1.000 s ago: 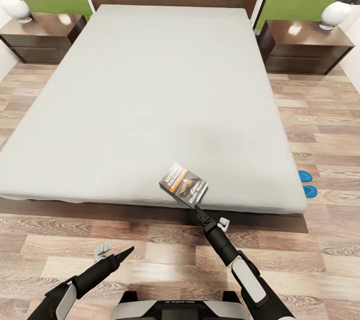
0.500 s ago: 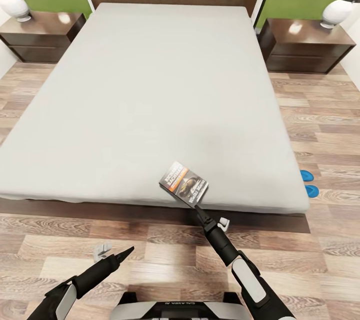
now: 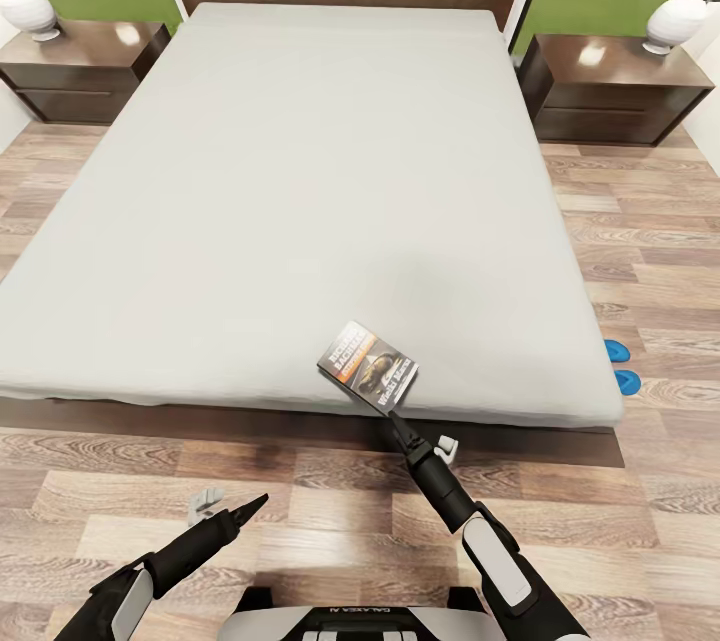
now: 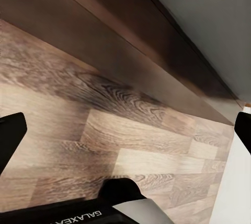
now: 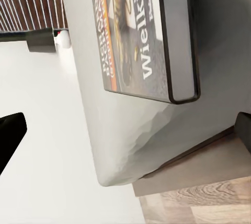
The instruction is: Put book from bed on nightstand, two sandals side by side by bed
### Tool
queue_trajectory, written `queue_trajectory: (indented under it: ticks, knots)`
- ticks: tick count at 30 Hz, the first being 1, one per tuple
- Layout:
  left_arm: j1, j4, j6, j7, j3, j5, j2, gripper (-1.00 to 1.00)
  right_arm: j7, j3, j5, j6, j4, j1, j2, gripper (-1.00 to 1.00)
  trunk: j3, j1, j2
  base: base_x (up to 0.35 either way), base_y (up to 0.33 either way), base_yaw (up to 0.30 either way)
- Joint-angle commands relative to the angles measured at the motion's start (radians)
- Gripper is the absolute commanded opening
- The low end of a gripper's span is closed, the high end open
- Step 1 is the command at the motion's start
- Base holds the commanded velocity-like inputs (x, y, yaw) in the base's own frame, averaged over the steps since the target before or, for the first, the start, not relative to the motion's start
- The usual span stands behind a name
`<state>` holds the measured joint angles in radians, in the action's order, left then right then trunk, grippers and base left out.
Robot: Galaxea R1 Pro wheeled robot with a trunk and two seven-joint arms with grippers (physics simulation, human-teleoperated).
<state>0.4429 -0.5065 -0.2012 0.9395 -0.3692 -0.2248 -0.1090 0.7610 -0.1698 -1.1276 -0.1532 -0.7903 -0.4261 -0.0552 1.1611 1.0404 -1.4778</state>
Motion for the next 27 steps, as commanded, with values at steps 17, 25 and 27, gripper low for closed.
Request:
queue_trajectory:
  ticks: [17, 25, 27]
  knots:
    - [0.000, 0.000, -0.010, 0.004, -0.002, -0.005, 0.000, 1.00, 0.003, 0.000, -0.011, -0.009, 0.000, 0.000, 0.000, 1.00, 0.000, 0.000, 0.000, 0.062, 0.000, 0.000]
    - [0.000, 0.000, -0.010, 0.004, -0.002, -0.005, 0.000, 1.00, 0.003, 0.000, -0.011, -0.009, 0.000, 0.000, 0.000, 1.00, 0.000, 0.000, 0.000, 0.000, 0.000, 0.000]
    - [0.000, 0.000, -0.010, 0.004, -0.002, -0.005, 0.000, 1.00, 0.003, 0.000, -0.011, -0.009, 0.000, 0.000, 0.000, 1.00, 0.000, 0.000, 0.000, 0.000, 0.000, 0.000]
